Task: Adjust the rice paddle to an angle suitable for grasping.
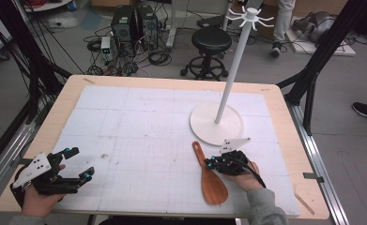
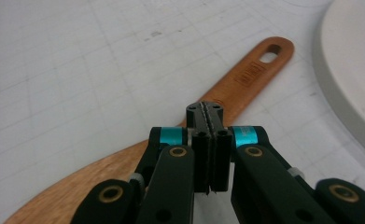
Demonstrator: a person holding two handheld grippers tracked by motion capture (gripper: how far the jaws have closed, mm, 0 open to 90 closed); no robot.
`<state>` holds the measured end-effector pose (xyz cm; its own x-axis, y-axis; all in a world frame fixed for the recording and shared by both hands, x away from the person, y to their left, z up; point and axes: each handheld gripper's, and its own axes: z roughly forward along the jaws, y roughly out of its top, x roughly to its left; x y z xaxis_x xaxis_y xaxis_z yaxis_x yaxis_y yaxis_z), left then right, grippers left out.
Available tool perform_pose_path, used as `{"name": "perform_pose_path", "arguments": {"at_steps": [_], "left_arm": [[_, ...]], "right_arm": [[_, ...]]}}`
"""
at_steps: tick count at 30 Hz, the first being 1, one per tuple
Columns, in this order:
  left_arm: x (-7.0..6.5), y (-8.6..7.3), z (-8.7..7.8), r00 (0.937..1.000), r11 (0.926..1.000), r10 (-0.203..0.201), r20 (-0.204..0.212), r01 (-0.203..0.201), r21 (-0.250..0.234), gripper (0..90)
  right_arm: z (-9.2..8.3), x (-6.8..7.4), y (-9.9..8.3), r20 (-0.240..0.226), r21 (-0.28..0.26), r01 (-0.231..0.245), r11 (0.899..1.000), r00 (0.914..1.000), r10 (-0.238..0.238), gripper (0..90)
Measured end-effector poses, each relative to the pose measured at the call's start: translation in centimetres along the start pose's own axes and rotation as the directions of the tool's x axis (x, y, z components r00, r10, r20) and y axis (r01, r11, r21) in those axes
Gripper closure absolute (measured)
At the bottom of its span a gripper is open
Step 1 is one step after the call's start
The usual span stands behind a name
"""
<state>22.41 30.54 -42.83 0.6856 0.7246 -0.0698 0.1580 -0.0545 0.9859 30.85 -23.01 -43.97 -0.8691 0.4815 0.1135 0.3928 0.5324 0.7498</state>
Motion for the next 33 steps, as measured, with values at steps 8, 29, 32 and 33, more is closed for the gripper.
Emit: {"name": "perform_pose_path", "arguments": {"at_steps": [8,29,32,33], "left_arm": [[0.0,-0.1,-0.2,1.0000,1.0000,0.002,-0.005,-0.002,0.004,6.2],[-0.1,-0.2,-0.7,0.9999,1.0000,0.001,-0.016,-0.001,0.009,6.2],[-0.1,-0.2,-0.8,0.9998,1.0000,0.001,-0.019,0.000,0.009,6.3],[-0.1,-0.2,-0.8,0.9998,1.0000,0.000,-0.020,0.001,0.008,6.3]], "right_arm": [[0.3,-0.8,-0.3,0.028,0.021,-0.018,1.000,0.9995,0.018,89.9],[1.9,-0.2,0.9,0.007,0.031,0.019,0.999,0.9998,-0.019,89.9],[2.4,0.3,1.4,-0.010,0.041,0.038,0.998,0.9993,-0.037,89.9],[2.6,0.4,1.5,-0.024,0.044,0.049,0.998,0.9986,-0.048,89.9]]}}
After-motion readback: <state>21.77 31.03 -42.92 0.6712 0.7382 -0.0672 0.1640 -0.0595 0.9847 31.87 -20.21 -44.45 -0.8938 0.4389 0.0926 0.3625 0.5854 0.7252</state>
